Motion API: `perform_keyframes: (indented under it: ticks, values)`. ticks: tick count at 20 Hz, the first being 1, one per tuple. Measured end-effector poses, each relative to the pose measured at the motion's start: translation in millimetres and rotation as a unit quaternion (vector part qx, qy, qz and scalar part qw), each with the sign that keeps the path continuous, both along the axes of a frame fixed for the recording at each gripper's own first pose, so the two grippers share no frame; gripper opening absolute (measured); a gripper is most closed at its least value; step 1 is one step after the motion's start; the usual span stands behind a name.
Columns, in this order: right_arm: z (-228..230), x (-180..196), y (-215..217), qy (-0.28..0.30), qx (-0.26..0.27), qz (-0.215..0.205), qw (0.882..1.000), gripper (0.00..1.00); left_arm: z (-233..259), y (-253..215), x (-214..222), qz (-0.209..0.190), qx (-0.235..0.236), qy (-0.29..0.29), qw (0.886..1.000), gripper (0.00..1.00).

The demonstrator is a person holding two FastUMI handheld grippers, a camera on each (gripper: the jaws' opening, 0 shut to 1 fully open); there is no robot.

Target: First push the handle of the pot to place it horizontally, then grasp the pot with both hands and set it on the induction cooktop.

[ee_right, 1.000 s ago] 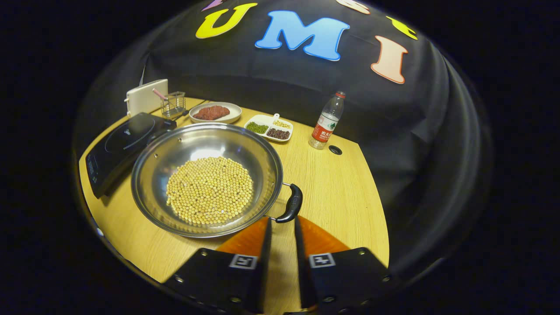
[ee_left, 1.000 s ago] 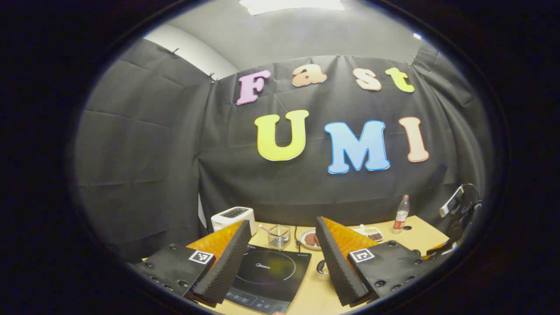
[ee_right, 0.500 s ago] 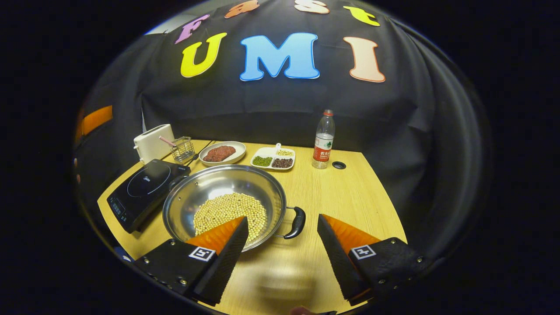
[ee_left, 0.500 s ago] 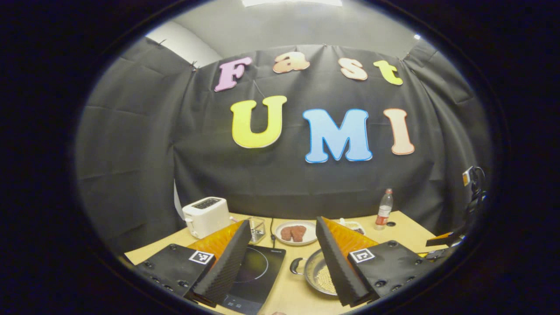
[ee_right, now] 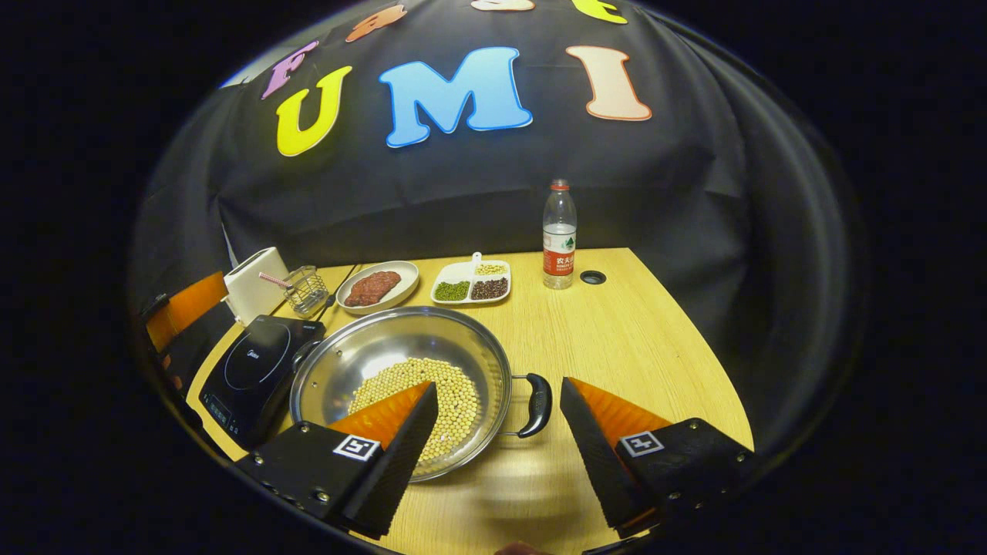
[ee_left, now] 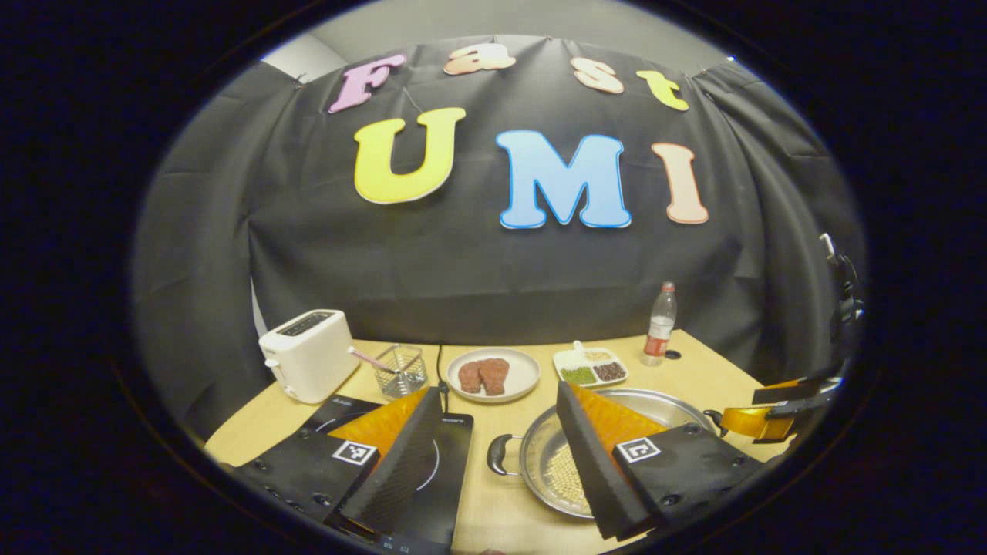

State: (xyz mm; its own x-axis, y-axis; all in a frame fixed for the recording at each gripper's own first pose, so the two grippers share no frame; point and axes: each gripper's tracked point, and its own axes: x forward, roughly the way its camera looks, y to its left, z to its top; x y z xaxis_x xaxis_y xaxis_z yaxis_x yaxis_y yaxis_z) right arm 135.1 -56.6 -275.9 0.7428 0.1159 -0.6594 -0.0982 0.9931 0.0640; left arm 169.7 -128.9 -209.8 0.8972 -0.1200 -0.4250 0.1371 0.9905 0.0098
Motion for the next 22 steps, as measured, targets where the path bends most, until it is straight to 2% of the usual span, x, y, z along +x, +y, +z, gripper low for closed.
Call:
perform_keyframes:
  ticks: [9,12,17,22]
  values:
    - [-28,14,3,0.036,-0.010,-0.045,0.998,0.99,-80,-13,29,-0.068,-0.014,0.087,0.994,0.97]
    - [-34,21,4,0.042,-0.002,-0.062,0.997,0.99,-104,-18,34,-0.081,-0.019,0.116,0.990,0.99]
    - [-48,28,3,0.058,-0.004,-0.080,0.995,0.99,-136,-23,35,-0.103,-0.017,0.154,0.983,0.97]
    - [-65,28,0,0.079,-0.018,-0.090,0.993,0.99,-170,-22,34,-0.104,-0.022,0.199,0.974,0.98]
